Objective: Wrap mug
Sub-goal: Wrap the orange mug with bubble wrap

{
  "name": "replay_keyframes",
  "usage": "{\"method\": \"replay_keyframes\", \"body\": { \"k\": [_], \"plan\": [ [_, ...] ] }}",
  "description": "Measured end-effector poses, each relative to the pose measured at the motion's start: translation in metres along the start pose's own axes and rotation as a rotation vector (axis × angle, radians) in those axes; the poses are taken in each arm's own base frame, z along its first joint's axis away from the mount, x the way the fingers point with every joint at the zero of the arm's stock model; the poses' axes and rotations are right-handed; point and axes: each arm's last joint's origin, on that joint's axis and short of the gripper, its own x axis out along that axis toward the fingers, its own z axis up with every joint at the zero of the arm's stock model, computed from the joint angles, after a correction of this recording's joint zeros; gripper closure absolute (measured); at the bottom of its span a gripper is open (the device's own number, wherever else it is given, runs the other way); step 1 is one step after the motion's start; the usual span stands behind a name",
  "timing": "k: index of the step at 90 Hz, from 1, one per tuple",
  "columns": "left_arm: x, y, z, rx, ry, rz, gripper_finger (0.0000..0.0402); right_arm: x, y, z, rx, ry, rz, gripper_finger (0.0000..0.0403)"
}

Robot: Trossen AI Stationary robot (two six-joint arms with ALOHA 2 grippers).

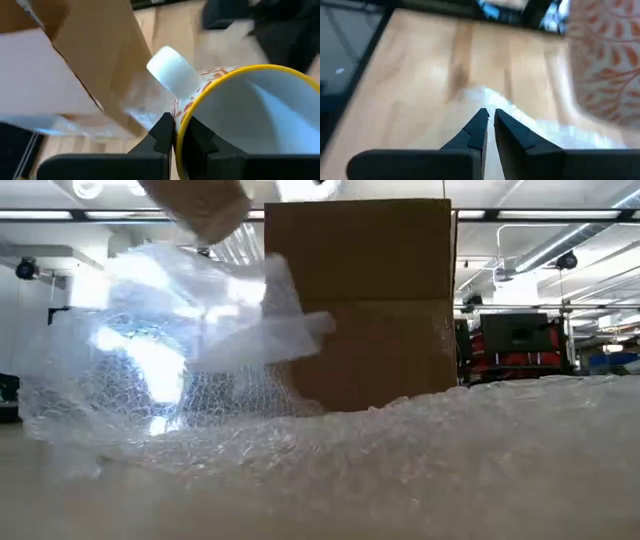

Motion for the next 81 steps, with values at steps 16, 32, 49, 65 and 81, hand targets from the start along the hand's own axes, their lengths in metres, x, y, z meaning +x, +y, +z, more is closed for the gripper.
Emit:
{"method": "replay_keyframes", "body": {
  "k": [16, 32, 49, 65, 81],
  "plan": [
    [0.021, -0.014, -0.002, 0.021, -0.028, -0.081, 0.0393, -0.030, 0.035, -0.022, 0.044, 0.168, -0.080, 0.0384],
    [0.059, -0.033, 0.000, 0.058, -0.033, -0.146, 0.0395, -0.044, 0.069, -0.066, 0.211, 0.233, -0.252, 0.0384],
    [0.117, -0.055, 0.001, 0.090, -0.019, -0.301, 0.0395, -0.037, 0.099, -0.118, 0.456, 0.199, -0.333, 0.0384],
    [0.166, -0.071, 0.000, 0.147, 0.044, -0.313, 0.0395, -0.016, 0.115, -0.152, 0.577, 0.154, -0.307, 0.0384],
    [0.207, -0.084, -0.014, 0.203, 0.157, -0.302, 0.0395, 0.007, 0.121, -0.172, 0.576, 0.150, -0.293, 0.0384]
  ]
}}
